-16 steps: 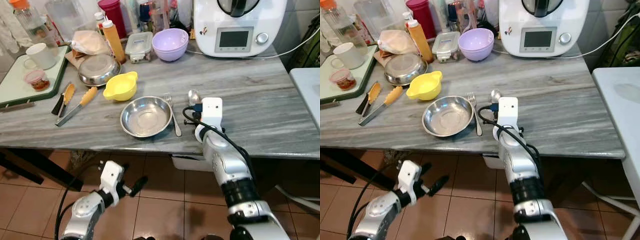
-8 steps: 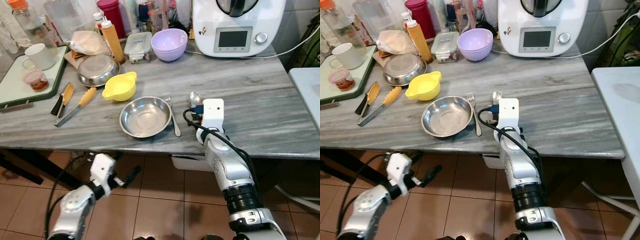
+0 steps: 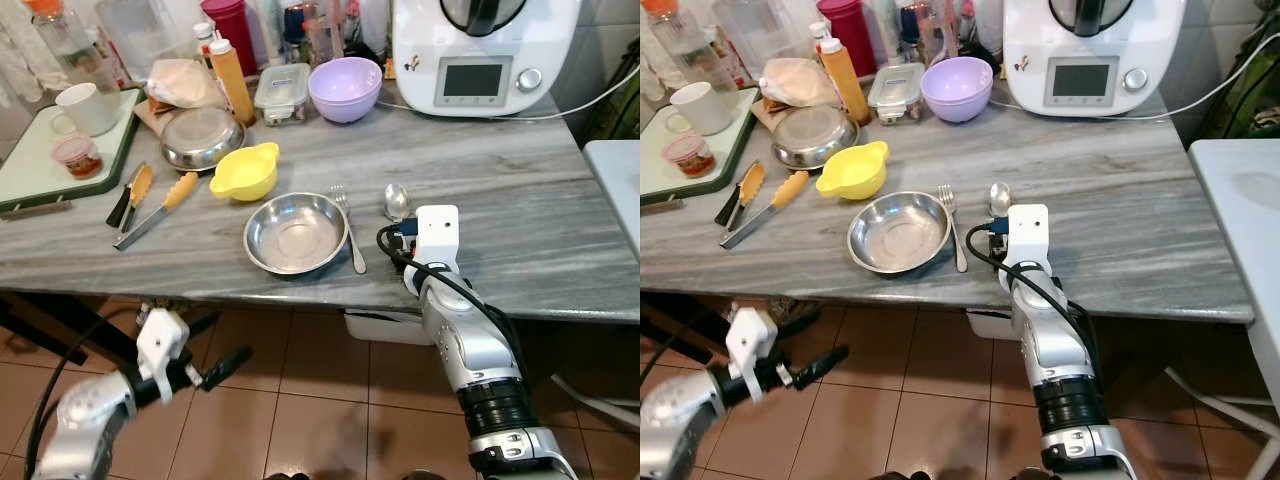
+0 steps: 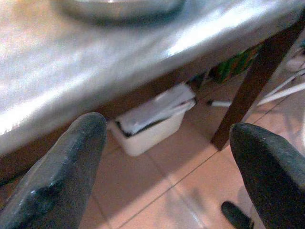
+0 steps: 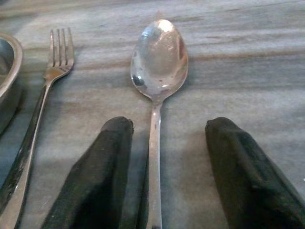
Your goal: Setting the table
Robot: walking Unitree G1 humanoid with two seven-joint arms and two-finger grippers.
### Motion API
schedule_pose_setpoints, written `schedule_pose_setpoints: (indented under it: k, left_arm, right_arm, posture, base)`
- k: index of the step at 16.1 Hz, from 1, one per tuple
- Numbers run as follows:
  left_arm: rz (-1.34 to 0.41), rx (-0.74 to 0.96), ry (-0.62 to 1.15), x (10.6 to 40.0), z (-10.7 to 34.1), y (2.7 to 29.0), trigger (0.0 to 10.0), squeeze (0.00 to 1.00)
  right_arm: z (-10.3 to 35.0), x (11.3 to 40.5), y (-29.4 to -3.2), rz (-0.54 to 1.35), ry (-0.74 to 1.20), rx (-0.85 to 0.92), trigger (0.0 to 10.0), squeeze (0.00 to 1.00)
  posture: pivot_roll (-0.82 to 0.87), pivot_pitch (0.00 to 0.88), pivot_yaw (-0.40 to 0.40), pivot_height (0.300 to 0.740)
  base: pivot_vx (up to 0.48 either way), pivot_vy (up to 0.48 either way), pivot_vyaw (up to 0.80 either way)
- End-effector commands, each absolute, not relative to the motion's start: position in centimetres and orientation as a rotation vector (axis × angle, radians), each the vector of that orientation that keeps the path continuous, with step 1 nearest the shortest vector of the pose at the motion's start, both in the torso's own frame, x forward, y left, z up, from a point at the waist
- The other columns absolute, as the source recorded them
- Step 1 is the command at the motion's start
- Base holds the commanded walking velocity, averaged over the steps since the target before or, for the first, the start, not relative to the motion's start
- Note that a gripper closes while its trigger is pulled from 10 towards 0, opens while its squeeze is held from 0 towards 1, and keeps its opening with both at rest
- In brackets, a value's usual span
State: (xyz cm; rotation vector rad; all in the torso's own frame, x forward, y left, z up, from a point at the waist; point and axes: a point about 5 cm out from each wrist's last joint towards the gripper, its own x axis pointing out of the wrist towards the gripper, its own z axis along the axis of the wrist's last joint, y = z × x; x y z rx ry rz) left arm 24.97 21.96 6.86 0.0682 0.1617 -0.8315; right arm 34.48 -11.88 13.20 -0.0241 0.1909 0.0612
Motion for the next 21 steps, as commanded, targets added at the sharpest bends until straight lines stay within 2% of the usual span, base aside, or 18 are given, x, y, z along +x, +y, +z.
schedule_pose_setpoints:
  k: [1,2,4,6,8,9,13,18,21]
  left_arm:
    - [-0.896,0.068,0.144,25.1,8.8,21.9,10.0,0.00]
    - [-0.937,0.038,0.130,25.4,10.1,21.3,10.0,0.00]
    - [-0.882,0.029,0.025,27.0,12.3,20.3,10.0,0.00]
    - [-0.846,0.039,-0.009,27.8,13.1,19.5,10.0,0.00]
    - [-0.739,0.058,-0.054,28.7,14.1,17.5,10.0,0.00]
    - [-0.730,0.053,-0.060,28.4,14.4,16.5,10.0,0.00]
    - [-0.722,0.024,-0.038,27.4,14.2,15.1,10.0,0.00]
    - [-0.707,0.018,-0.026,27.3,14.5,14.2,10.0,0.00]
    - [-0.705,0.017,-0.018,27.2,14.3,14.2,10.0,0.00]
  right_arm:
    - [13.2,34.2,-11.9,0.060,0.194,-0.017,10.0,1.00]
    - [13.2,34.2,-11.9,0.060,0.192,-0.016,10.0,1.00]
    - [13.5,34.2,-12.1,0.052,0.173,-0.021,10.0,1.00]
    - [13.8,34.3,-12.1,0.048,0.160,-0.026,10.0,1.00]
    - [14.4,34.4,-11.7,0.053,0.117,-0.050,10.0,0.05]
    - [14.6,34.4,-11.6,0.056,0.106,-0.059,10.0,0.00]
    - [15.1,34.7,-11.6,0.050,0.091,-0.069,10.0,0.00]
    - [16.2,35.6,-7.9,0.168,0.099,-0.066,10.0,0.00]
    - [15.5,35.9,-6.9,0.201,0.157,-0.099,9.6,0.00]
  posture:
    - [-0.08,0.114,0.129,0.740]
    - [-0.08,0.114,0.130,0.740]
    - [-0.09,0.115,0.131,0.740]
    - [-0.09,0.115,0.135,0.740]
    - [-0.09,0.114,0.132,0.740]
    - [-0.09,0.114,0.127,0.740]
    - [-0.10,0.113,0.122,0.740]
    - [-0.10,0.119,0.125,0.740]
    - [-0.09,0.122,0.124,0.740]
  base:
    - [0.000,0.000,0.00]
    - [0.000,0.000,0.00]
    - [0.000,0.000,0.00]
    - [0.000,0.000,0.00]
    - [0.000,0.000,0.00]
    - [0.000,0.000,0.00]
    - [0.000,0.000,0.00]
    - [0.000,0.000,0.00]
    - [0.000,0.000,0.00]
